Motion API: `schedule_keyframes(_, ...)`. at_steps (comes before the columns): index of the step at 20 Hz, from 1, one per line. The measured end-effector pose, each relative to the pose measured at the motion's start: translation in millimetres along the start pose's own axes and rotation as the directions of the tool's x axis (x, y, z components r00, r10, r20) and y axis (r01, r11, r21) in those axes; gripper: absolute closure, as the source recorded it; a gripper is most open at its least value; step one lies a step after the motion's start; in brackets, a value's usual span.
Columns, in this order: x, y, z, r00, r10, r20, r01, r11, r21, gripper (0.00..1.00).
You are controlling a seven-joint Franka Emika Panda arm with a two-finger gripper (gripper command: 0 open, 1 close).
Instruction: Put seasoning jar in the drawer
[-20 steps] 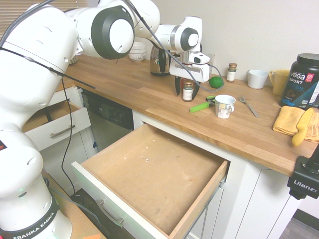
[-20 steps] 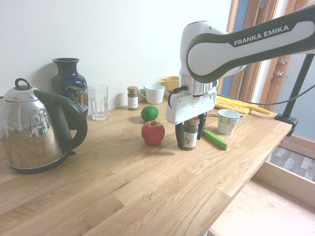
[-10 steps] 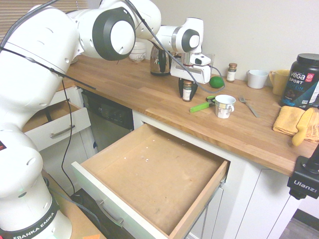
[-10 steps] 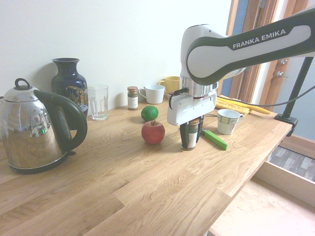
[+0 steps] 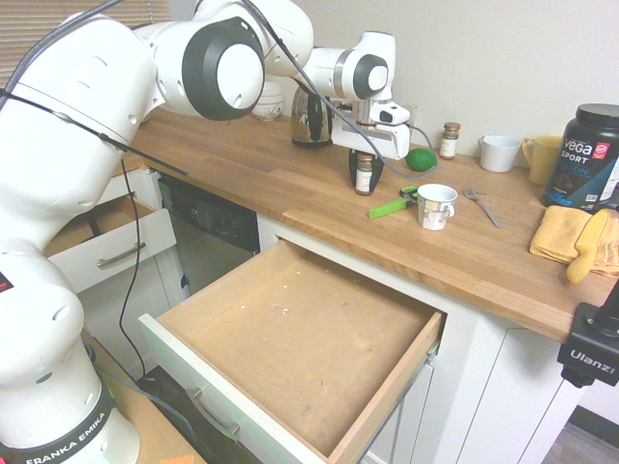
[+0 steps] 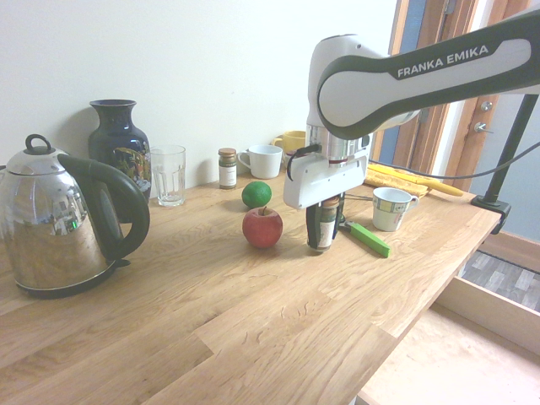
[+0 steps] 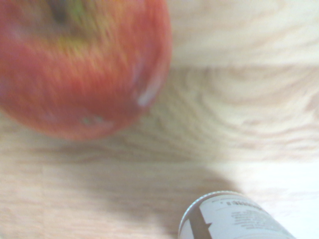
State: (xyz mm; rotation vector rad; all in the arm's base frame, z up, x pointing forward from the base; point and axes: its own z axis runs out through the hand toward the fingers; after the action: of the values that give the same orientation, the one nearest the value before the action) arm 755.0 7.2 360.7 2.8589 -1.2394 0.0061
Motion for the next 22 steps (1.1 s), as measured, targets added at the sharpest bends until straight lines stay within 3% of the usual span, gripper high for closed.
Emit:
schedule_keyframes(11, -7.9, 35.3, -69.4, 0.999, 0.001, -0.036, 0.001, 0.999, 0.032, 1.0)
schedule_keyframes(22, -59.8, 105.3, -49.1, 1.0, 0.018, -0.018, -0.017, 0.999, 0.028, 1.0)
